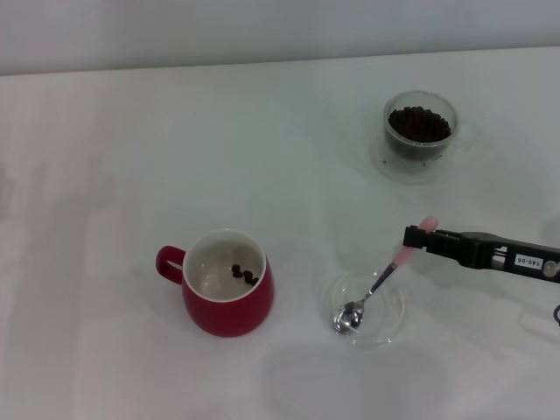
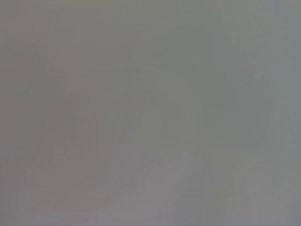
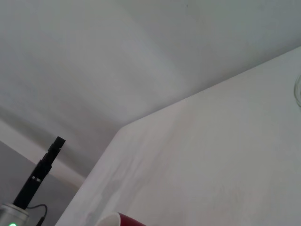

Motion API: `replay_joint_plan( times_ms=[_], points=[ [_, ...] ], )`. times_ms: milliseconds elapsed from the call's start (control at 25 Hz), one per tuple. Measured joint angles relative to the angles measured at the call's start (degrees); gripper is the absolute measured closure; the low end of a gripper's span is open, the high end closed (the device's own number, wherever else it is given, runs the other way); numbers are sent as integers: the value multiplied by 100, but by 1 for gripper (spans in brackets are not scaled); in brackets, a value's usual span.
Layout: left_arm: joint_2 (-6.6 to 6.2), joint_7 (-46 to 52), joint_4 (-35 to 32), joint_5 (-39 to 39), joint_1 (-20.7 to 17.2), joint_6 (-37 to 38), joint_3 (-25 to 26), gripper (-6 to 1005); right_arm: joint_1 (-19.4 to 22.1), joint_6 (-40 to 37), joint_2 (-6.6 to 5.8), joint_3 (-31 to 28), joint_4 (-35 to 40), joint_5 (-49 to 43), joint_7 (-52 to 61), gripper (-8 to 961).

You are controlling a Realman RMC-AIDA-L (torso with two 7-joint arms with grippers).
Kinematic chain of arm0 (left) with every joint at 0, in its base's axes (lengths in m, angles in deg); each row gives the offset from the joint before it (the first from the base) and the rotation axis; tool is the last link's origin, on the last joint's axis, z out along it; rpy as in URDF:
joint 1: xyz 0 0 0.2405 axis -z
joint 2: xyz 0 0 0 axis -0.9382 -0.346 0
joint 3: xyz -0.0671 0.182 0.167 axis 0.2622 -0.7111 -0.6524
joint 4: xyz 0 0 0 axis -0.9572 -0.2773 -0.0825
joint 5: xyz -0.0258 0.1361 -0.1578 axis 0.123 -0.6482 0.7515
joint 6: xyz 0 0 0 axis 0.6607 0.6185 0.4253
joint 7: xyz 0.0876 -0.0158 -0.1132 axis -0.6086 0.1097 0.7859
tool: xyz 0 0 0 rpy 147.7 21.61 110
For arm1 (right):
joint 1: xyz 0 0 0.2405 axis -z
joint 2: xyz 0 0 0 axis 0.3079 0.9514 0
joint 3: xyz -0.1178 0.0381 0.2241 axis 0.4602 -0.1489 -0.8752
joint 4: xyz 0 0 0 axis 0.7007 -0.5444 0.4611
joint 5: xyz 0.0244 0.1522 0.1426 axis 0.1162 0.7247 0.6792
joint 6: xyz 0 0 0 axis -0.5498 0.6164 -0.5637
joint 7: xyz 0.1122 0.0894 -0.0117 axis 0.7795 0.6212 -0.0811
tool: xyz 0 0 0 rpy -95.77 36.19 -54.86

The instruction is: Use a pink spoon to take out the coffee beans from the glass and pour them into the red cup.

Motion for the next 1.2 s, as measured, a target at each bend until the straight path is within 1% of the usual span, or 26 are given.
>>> replay_joint_plan(
  times_ms=[240,480,680,1000,1080,1200],
  points=[
    [-2,2,-2,0,-21,0,0,241,-18,11,-3,-8,1,-36,0,770],
    [-3,2,-2,0,-23,0,0,242,-3,16,-10,-43,3,-45,6,626],
    [1,3,-2,0,-23,0,0,242,24,100,-18,-63,34,-17,-26,618],
    [6,2,-2,4,-31,8,0,243,37,316,-37,-239,54,-26,-126,404],
    [6,3,-2,5,-31,9,0,243,47,319,-54,-333,54,-26,-177,322],
    [6,3,-2,9,-31,10,0,243,103,306,-67,-691,41,-33,-394,199]
  ],
)
